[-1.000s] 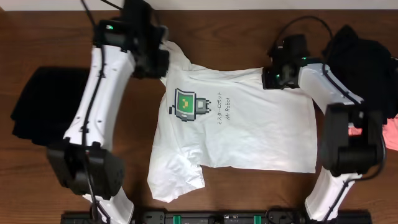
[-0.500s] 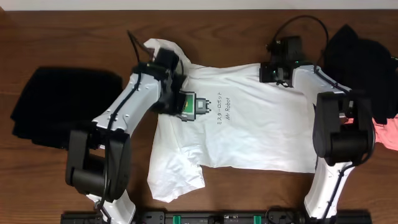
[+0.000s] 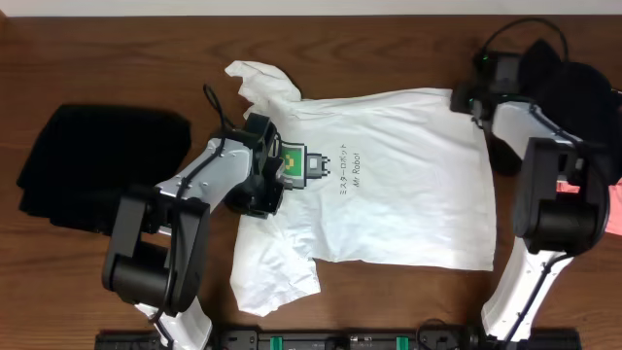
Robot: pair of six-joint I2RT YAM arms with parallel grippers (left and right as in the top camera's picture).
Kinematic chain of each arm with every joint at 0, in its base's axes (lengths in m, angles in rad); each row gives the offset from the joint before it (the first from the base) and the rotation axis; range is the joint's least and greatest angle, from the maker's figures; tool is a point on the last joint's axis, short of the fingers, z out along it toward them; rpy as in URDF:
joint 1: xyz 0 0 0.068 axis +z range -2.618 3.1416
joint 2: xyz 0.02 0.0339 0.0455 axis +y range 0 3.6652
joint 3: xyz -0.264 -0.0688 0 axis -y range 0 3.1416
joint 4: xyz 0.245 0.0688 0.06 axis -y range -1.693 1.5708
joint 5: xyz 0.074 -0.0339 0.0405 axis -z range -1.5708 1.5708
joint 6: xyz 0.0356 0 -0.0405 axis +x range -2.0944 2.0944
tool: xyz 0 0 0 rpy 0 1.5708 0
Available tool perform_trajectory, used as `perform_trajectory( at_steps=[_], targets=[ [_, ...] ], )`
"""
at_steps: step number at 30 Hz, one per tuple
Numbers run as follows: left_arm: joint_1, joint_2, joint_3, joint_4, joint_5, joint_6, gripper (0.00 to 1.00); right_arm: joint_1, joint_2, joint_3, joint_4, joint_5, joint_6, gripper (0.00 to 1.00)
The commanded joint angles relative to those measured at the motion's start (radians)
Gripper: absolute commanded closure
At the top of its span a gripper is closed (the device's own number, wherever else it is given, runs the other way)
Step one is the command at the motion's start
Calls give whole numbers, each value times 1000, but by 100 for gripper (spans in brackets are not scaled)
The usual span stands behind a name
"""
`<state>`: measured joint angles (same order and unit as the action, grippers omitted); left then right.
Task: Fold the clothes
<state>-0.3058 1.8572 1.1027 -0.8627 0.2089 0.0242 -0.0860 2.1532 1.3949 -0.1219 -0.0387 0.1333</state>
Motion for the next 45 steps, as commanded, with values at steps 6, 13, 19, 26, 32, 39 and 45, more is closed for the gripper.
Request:
perform_trajectory(
  at_steps=[6,13,19,26,32,39,45],
  targets=[
    [2,2,-20,-29,-12,-23,94,-34,-16,143,-216,-263,24,97],
    [2,2,-20,-70,-19,-23,94,-34,-138,232,-528,-338,-85,87],
    [16,0,-13,-60,-97,-39,93,-21,-274,232,-709,-340,-117,77],
    [159,-11,-15,-125,-240,-197,93,-16,-329,231,-900,-338,-124,65],
    [277,-11,-21,-173,-240,-307,94,-13,-328,220,-943,-336,-129,66],
    [280,-20,-21,-116,-61,-122,94,40,-328,213,-942,-333,-166,58],
    [258,-63,-16,-2,-45,-113,94,101,-320,159,-928,-319,-134,75]
  ],
)
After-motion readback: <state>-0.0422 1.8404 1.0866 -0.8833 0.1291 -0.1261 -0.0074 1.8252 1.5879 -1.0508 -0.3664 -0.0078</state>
